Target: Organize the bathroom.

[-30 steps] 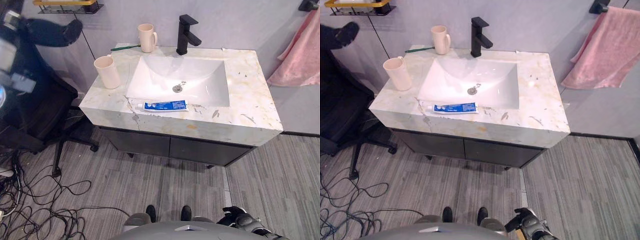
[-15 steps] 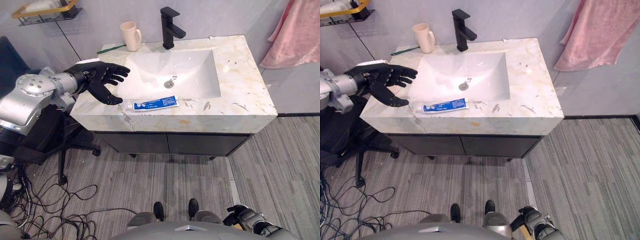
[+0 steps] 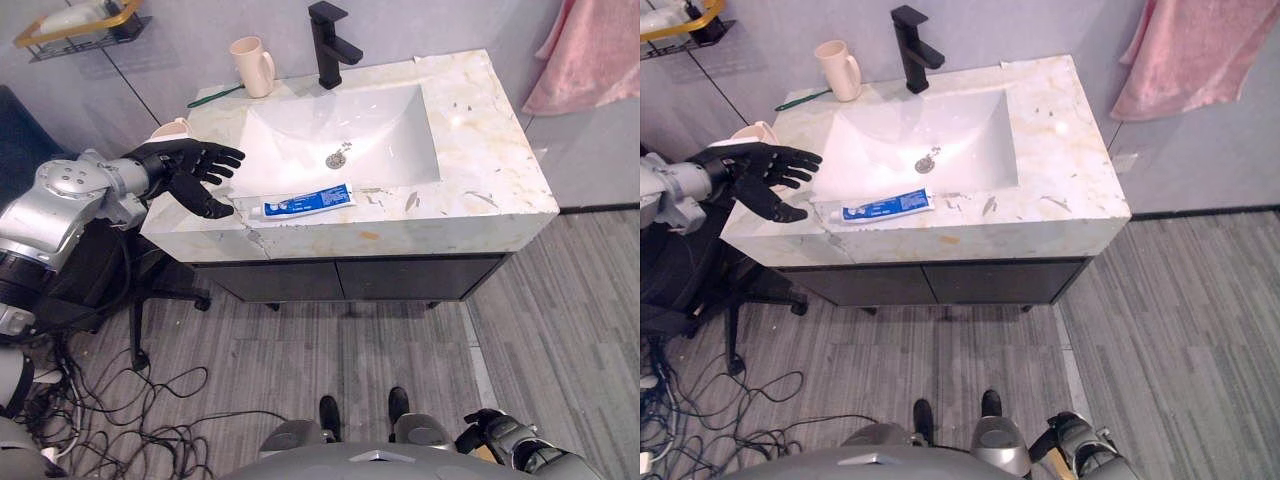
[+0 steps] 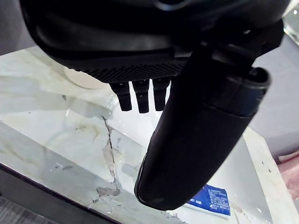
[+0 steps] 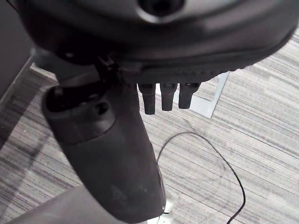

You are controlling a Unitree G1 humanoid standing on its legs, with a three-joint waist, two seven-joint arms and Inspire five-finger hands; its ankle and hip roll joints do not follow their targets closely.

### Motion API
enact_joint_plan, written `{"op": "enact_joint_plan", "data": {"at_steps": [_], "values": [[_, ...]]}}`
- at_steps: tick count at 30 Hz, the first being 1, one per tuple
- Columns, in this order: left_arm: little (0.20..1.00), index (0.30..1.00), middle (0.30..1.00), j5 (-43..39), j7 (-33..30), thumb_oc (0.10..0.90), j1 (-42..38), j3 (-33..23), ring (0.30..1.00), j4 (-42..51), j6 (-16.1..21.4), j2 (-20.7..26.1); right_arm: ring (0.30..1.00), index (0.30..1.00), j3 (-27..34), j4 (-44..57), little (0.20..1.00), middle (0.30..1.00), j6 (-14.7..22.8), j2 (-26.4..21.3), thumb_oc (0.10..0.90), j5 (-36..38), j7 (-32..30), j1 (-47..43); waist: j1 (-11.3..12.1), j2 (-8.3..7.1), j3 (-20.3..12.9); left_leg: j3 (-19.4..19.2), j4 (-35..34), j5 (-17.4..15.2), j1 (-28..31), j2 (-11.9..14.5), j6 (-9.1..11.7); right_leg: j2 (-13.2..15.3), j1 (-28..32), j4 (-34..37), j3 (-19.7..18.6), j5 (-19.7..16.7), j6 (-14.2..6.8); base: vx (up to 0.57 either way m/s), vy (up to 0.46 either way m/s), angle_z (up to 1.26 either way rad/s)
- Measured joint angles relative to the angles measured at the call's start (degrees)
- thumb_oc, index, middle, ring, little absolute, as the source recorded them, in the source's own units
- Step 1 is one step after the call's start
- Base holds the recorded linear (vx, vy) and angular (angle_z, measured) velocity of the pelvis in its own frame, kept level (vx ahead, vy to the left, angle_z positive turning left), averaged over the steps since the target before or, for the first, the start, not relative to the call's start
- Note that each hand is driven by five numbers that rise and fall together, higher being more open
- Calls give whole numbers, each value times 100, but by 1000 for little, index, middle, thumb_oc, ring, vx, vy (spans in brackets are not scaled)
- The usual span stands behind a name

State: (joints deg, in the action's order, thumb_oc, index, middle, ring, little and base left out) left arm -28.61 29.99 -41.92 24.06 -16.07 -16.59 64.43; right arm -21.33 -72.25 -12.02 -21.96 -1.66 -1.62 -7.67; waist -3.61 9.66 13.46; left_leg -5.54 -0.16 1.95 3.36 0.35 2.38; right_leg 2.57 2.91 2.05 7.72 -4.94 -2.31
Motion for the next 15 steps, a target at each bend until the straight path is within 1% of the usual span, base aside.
{"op": "enact_joint_plan", "data": {"at_steps": [3,7,10,14,15], "values": [[900,900,900,-4,-11,800,1,1,900,82,-1,-135,900,900,5,-1,900,900,4,-7,800,0,1,17,-40,31,12,-33,-1,15,-8,2,22,2,-21,-9,0,4,0,-6,7,-3],[900,900,900,-5,-110,800,0,0,900,264,-79,-166,900,900,10,1,900,900,7,-46,800,0,-19,4,-149,32,13,-41,-3,40,-72,3,23,1,-81,-11,-1,1,-2,0,0,0],[900,900,900,-9,-142,800,1,1,900,310,-109,-167,900,900,12,-4,900,900,5,-49,800,0,-21,11,-156,36,24,-44,-3,50,-84,3,31,1,-97,-13,-1,1,-3,0,0,0],[900,900,900,-4,-211,800,1,1,900,312,-138,-167,900,900,40,1,900,900,14,-95,800,0,-39,-13,-144,93,155,-50,-2,70,-98,2,34,6,-136,-56,-11,13,-16,0,0,0],[900,900,900,-4,-212,800,1,1,900,316,-145,-167,900,900,45,1,900,900,14,-111,800,1,-39,-44,-147,120,212,-57,-2,84,-110,2,39,12,-185,-118,-18,36,18,0,0,0]]}}
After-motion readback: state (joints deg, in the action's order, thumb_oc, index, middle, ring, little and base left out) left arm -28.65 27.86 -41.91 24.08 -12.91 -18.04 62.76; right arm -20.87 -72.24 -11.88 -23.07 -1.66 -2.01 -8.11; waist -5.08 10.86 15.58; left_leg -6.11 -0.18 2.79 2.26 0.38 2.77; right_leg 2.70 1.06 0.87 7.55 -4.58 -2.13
